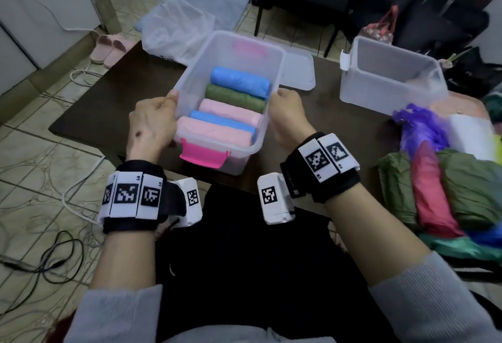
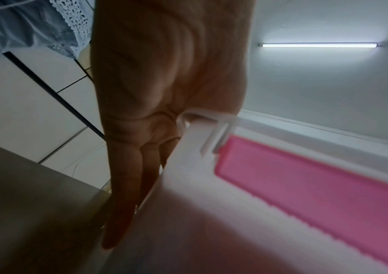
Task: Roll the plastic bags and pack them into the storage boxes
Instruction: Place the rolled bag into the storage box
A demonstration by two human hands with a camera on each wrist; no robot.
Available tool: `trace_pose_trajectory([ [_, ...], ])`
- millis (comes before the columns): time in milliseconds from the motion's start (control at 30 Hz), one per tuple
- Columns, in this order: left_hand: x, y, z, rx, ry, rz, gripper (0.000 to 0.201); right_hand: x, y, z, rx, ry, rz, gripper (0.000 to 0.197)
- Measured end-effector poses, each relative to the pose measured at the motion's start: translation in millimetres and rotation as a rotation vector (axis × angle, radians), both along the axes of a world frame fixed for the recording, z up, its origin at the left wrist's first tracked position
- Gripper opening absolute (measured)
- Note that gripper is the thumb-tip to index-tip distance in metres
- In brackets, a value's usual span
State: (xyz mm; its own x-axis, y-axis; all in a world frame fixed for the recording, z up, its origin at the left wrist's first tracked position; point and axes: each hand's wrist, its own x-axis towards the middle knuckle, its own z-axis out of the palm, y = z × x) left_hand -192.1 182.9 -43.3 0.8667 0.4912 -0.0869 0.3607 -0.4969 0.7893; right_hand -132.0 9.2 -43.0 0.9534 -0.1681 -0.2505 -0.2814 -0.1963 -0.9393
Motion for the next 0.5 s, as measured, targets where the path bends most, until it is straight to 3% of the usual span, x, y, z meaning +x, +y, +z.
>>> trace_pose_trajectory([
  [133,1,-2,1,-0.031,0.032,0.013,0.041,2,-3,-3,-0.015,-0.014,0.048,0.033],
  [267,1,-6,9,0.128,0.039,-0.018,0.04,6,-13,-8,-0.038,-0.015,0.103,0.035],
  [367,-1,-17,22,0.24,-0.13,-0.032,0.043,1,-22,-2,0.016,-0.01,0.126,0.035],
  [500,-8,-62,46,0.295,-0.504,-0.155,0.036,-4,-42,5,0.025,-0.017,0.123,0.039],
])
